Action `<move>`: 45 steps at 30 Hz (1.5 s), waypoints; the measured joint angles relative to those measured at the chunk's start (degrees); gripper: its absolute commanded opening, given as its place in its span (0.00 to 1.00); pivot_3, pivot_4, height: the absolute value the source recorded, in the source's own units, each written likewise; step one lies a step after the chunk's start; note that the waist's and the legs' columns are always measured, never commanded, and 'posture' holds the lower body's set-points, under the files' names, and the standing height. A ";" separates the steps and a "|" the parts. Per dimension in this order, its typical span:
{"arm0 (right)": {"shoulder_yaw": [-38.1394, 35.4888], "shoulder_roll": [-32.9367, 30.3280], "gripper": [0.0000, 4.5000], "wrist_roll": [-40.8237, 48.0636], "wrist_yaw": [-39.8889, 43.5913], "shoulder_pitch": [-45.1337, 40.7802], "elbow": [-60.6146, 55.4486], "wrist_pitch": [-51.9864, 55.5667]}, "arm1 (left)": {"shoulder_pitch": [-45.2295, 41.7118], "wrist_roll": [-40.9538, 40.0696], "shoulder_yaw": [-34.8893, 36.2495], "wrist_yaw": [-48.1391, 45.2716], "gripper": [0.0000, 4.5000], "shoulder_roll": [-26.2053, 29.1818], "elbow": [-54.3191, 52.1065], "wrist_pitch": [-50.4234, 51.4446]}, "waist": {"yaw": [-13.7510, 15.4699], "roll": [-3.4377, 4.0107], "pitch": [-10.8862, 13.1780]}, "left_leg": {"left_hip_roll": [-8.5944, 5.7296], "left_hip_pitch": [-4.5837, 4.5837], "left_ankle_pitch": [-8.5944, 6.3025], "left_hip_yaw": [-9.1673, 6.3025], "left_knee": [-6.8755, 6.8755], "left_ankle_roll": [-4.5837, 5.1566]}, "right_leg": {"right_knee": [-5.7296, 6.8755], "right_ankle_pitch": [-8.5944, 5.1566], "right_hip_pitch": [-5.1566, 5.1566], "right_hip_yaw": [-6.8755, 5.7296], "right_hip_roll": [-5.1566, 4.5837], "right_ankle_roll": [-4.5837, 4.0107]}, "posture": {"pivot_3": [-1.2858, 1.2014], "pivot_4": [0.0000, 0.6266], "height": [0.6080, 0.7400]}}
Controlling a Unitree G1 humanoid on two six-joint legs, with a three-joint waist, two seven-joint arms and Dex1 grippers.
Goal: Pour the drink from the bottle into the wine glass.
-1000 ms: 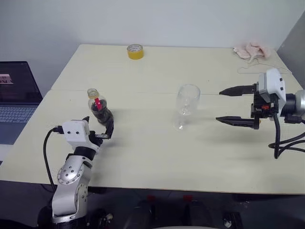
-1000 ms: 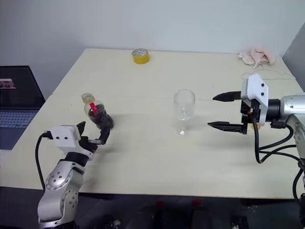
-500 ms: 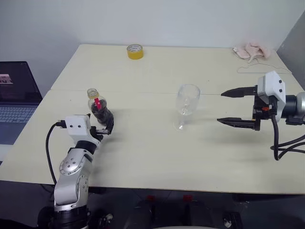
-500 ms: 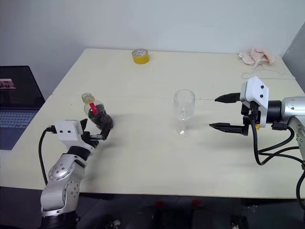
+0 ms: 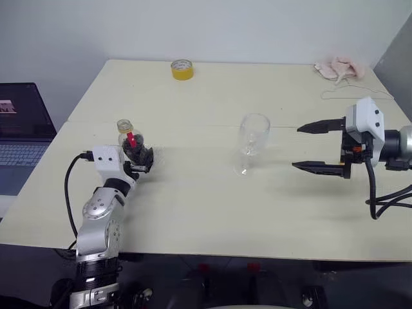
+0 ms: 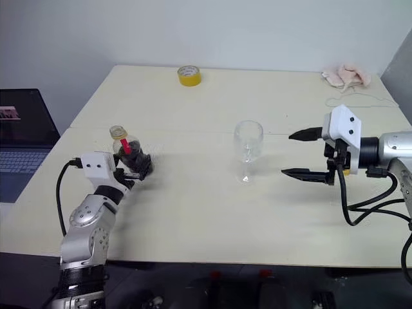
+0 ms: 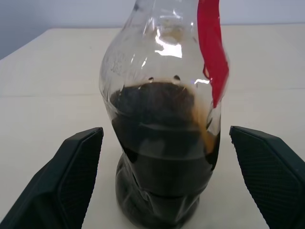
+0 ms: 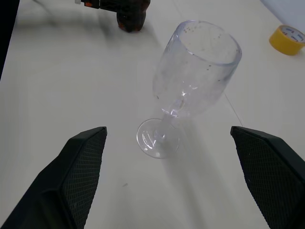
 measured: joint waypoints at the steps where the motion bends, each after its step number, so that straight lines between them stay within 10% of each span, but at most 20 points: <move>1: -0.03 0.00 0.99 0.07 -0.17 0.17 -0.25 0.38 | -0.24 0.20 -0.11 -0.08 1.00 0.00 0.72 -0.37 | 0.01 0.00 0.00 | 0.00 -0.02 0.00 0.00 0.00 0.00 | 0.02 0.00 -0.02 0.00 0.00 0.00 | 0.52 0.24 1.00; 8: -2.04 0.02 0.99 2.73 -0.48 0.32 -2.26 1.74 | -2.95 0.94 -0.90 -1.05 1.00 0.21 4.15 -1.54 | -0.01 -0.01 0.00 | 0.00 -0.02 0.00 0.00 0.03 0.00 | 0.07 0.00 -0.03 0.00 0.00 0.00 | 0.52 0.24 1.00; 22: -2.83 -0.20 1.00 3.97 -1.62 0.94 -2.83 1.91 | -5.15 1.92 -1.39 -1.46 0.25 0.92 6.37 -2.80 | -0.02 -0.13 0.08 | 0.01 -0.11 0.01 0.00 0.06 -0.01 | 0.12 0.00 -0.13 -0.01 0.01 0.00 | 0.52 0.24 1.00; 45: -12.28 -2.50 1.00 4.50 -6.16 11.81 -7.70 4.91 | -35.09 20.09 -20.53 -2.27 0.20 2.10 26.48 -13.25 | -1.05 -0.37 0.22 | -0.14 -1.07 0.01 -0.09 0.77 0.00 | 0.26 0.19 -0.68 -0.18 -0.06 0.20 | 0.52 0.24 1.00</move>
